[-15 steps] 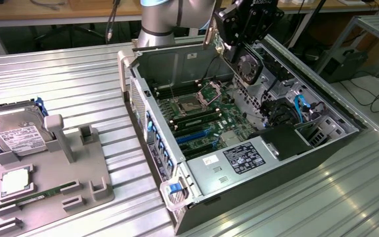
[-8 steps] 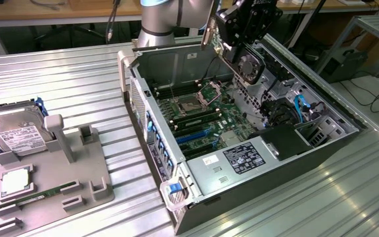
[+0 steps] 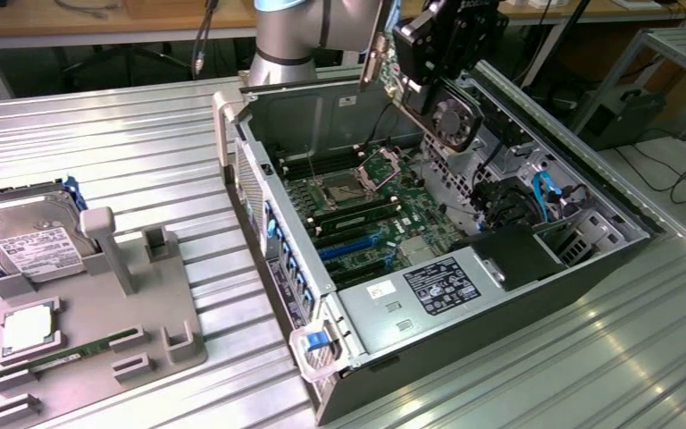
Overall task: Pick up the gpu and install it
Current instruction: 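Insert the gpu into the slot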
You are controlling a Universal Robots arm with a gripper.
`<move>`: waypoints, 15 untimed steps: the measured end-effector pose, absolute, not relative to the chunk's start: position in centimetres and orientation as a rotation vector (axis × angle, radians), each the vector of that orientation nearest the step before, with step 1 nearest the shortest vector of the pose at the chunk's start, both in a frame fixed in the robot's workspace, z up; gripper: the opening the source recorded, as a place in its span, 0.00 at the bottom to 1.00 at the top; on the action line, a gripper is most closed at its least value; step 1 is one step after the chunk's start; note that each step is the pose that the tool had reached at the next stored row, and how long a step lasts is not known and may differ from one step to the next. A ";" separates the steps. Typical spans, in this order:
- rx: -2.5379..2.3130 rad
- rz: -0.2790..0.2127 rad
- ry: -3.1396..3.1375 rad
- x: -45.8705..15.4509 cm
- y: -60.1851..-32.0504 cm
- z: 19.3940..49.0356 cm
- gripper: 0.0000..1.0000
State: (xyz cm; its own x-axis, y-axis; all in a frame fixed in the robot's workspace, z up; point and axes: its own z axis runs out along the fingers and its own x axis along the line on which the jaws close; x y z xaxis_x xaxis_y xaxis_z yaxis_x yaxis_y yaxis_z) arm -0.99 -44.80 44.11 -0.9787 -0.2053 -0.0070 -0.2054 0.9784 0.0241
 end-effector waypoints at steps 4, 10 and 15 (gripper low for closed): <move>-0.385 0.039 3.114 -1.0 -44.8 44.1 0.28; -0.453 0.039 3.105 -1.0 -44.8 44.1 0.28; -0.529 0.039 3.094 -1.0 -44.8 44.1 0.28</move>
State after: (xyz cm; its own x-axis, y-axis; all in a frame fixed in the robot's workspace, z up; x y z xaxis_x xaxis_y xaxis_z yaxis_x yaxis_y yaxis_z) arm -0.99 -44.82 44.11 -0.9432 -0.3321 -0.0070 -0.3322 0.9429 0.0242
